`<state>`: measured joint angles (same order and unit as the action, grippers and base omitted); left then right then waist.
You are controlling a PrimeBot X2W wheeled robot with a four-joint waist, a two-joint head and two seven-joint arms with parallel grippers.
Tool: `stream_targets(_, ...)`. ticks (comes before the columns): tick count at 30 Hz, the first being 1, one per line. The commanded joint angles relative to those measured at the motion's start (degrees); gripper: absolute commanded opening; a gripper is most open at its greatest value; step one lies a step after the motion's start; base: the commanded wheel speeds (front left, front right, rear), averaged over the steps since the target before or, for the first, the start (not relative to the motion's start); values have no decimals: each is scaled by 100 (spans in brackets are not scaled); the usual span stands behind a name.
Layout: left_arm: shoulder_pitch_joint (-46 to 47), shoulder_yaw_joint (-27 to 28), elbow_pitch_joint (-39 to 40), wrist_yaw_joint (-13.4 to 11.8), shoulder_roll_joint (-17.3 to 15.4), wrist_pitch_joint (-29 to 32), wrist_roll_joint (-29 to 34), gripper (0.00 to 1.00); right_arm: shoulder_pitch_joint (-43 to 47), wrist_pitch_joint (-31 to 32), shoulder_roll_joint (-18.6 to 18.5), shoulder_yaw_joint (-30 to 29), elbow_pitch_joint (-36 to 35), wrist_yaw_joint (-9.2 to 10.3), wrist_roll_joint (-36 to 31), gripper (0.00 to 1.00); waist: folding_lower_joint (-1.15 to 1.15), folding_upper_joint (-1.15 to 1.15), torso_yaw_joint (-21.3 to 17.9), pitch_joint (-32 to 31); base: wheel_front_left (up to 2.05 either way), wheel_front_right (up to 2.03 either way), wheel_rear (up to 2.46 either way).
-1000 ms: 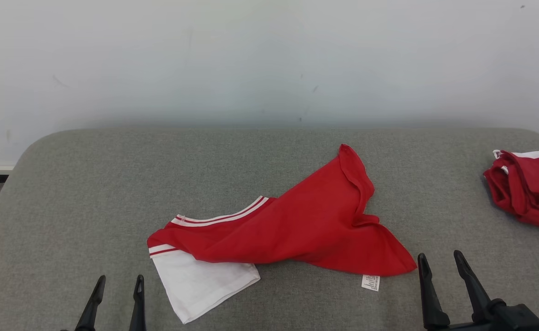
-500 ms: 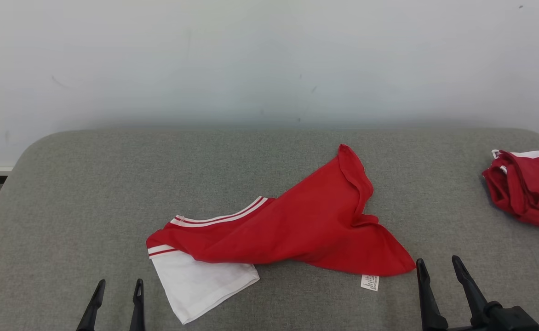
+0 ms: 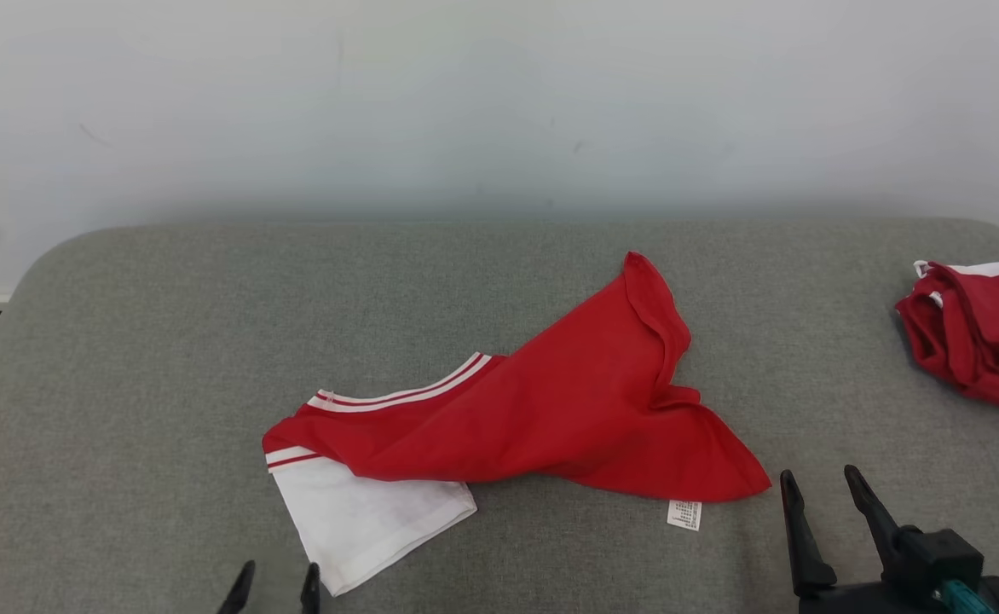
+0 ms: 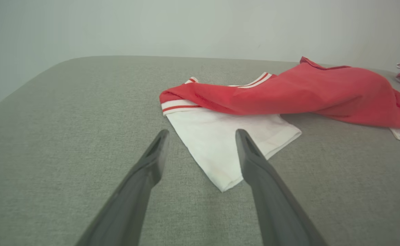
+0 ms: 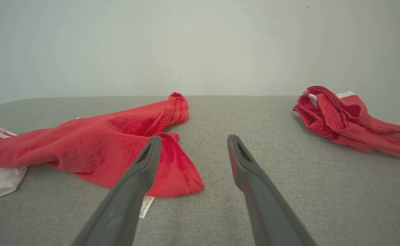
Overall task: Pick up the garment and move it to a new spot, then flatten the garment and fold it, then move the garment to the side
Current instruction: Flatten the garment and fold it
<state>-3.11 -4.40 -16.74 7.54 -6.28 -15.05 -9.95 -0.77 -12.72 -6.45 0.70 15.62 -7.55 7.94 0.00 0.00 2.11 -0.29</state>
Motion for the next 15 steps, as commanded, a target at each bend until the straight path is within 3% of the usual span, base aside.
stream_targets(1, 126, -72, -150, -12, -18, -17, -46, 100, -118, 42, -34, 19, 134, 15, -35, 100, 0, 0, -10, 62, 0, 0, 0)
stream_targets(15, 897, -610, -1609, -12, 45, -17, -427, 100, -1392, -48, -196, 257, 2165, 16, 20, 100, 0, 0, 49, 534, 0, 0, 0)
